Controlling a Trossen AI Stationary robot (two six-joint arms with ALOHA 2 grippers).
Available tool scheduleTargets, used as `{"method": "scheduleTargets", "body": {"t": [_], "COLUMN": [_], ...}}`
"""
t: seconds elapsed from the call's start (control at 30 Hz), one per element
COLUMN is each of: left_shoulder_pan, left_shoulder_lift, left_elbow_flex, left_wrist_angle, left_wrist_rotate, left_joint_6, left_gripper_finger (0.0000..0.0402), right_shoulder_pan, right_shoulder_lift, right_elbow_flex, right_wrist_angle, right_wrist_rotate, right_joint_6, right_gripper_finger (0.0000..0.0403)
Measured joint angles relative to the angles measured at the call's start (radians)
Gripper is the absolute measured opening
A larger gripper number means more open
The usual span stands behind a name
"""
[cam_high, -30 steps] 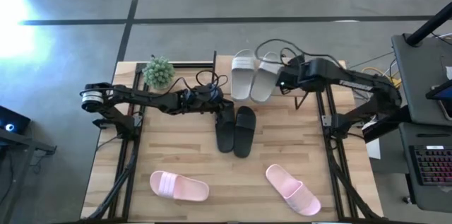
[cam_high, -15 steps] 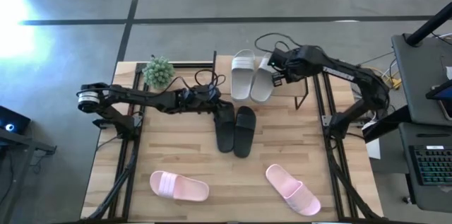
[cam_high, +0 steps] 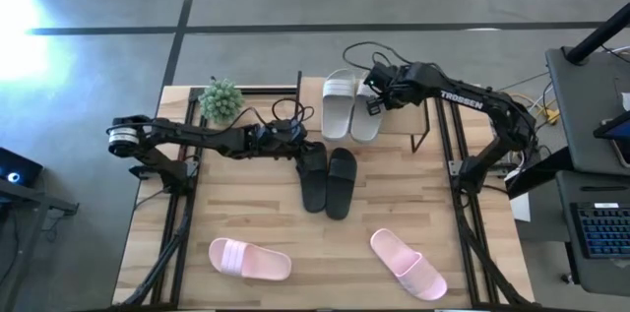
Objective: Pick and place slides into the shelf
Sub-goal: Put the gray slipper on the shelf, then adjust the gray slipper on the shelf
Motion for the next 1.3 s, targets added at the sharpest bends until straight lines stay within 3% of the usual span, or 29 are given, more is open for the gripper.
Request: {"method": "scheduleTargets", "body": {"t": [0.47,0.8,1.3], "left_shoulder_pan": [0.004,0.013,0.053], "left_shoulder_lift": [0.0,0.0,0.029], "left_elbow_flex": [0.0,0.007,0.021], "left_wrist_angle": [-0.004,0.024,0.072], "left_wrist_rotate": [-0.002,-0.003,-0.004], "left_joint_6": [0.009,0.009,0.052], "left_gripper_finger": [0.0018,0.0018,0.0018], "right_shoulder_pan": [-0.033,-0.03,-0.014], "right_shoulder_lift": [0.0,-0.009,-0.067], "right_elbow_flex": [0.0,0.0,0.0], "right_wrist_angle": [0.096,-0.01,-0.015], "right_wrist_rotate": [0.001,0.052,0.054], "right_joint_6": [-0.038,-0.063,-0.044], "right_gripper_finger": [0.0012,0.0012,0.0012]}}
